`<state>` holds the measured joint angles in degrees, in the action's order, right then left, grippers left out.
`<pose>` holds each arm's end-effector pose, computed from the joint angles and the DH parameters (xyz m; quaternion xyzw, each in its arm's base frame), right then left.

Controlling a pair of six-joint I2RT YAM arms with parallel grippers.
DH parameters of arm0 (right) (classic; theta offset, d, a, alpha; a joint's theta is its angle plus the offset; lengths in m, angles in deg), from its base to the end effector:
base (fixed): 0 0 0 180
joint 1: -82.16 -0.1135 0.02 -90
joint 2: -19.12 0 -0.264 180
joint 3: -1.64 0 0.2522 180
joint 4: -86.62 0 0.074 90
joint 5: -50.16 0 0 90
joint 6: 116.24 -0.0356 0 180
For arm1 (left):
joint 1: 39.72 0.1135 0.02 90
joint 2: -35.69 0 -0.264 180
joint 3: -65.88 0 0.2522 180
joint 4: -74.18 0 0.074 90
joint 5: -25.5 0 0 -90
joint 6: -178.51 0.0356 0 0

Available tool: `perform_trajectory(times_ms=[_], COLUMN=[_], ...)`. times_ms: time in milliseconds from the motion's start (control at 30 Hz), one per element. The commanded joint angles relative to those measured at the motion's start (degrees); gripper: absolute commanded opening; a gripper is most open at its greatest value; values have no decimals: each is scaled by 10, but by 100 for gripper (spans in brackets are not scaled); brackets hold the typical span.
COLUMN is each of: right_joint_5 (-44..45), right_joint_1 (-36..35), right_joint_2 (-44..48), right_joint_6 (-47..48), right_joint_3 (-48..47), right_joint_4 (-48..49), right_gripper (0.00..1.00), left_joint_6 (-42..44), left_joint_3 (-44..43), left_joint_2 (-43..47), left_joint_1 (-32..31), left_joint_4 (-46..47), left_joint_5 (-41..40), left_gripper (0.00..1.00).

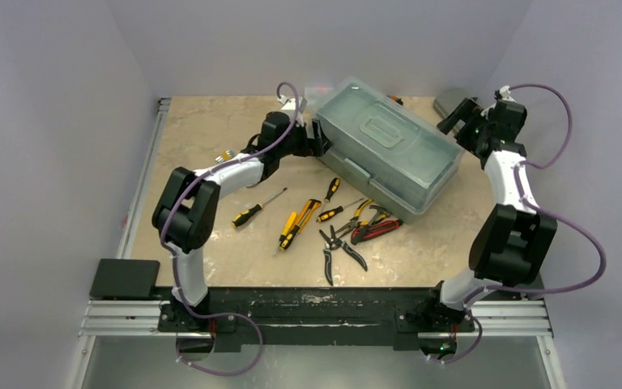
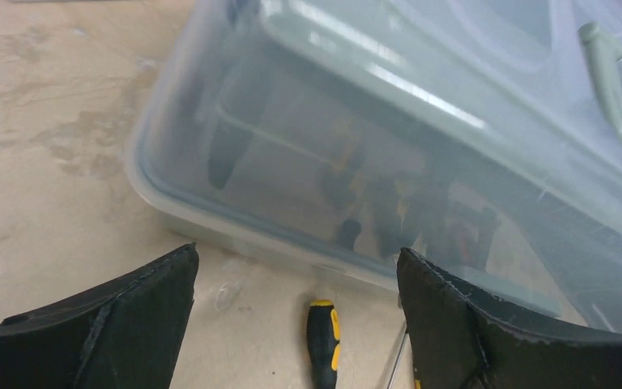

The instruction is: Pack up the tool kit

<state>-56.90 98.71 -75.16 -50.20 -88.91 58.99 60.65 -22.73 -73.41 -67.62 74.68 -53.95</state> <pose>0.3707 -0.0993 0.3041 0.2304 0.8341 0.1603 0.4749 0.3903 -0.2140 0.2374 0.0530 0.8156 -0.3337 0.4697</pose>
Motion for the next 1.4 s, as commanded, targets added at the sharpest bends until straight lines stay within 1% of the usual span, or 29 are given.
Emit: perform_trajectory(times_ms=[0,133,233,300,333,433,500,600,700,733,767,800,900,967,1000,1067,1133,1200,1267,1367], right_joint_5=[7,59,65,70,81,125,122,106,103,100,96,92,64,45,35,23,17,11,6,5], right_joint_1=[-7,-6,-6,-6,-6,-7,-7,-11,-21,-28,-39,-45,-55,-57,-57,-57,-57,-57,-57,-57], right_joint_2=[92,155,210,257,271,290,303,342,369,374,378,383,393,402,409,431,453,469,478,480], right_joint_6=[11,8,2,-9,-9,22,30,21,23,28,33,36,43,48,50,40,28,23,20,24], right_joint_3=[74,104,132,158,162,136,118,112,91,82,76,70,64,62,66,82,99,111,118,119], right_joint_4=[-29,-43,-44,-28,-30,-79,-103,-103,-126,-137,-144,-153,-169,-177,-174,-157,-142,-135,-130,-132], right_gripper=[97,98,99,99,99,99,99,98,98,98,98,98,98,98,98,98,99,99,99,99], left_joint_6=[3,6,14,24,26,53,69,74,77,83,91,94,94,91,81,57,47,55,83,124], left_joint_3=[-61,-121,-156,-160,-155,-130,-125,-122,-91,-77,-62,-48,-16,-3,11,49,76,81,66,25], left_joint_2=[-58,-99,-112,-104,-93,-42,1,60,119,137,152,166,183,185,185,185,172,146,108,44], left_joint_1=[-22,-58,-79,-85,-85,-85,-85,-88,-107,-121,-137,-155,-221,-260,-277,-309,-341,-374,-409,-438], left_joint_4=[84,52,31,18,11,-25,-83,-202,-263,-276,-287,-298,-322,-338,-331,-284,-243,-226,-233,-266], left_joint_5=[80,96,105,107,106,81,53,11,-13,-20,-25,-32,-72,-94,-109,-132,-133,-145,-167,-204], left_gripper=[89,88,88,88,88,89,89,88,87,83,78,76,76,70,70,69,70,71,72,74])
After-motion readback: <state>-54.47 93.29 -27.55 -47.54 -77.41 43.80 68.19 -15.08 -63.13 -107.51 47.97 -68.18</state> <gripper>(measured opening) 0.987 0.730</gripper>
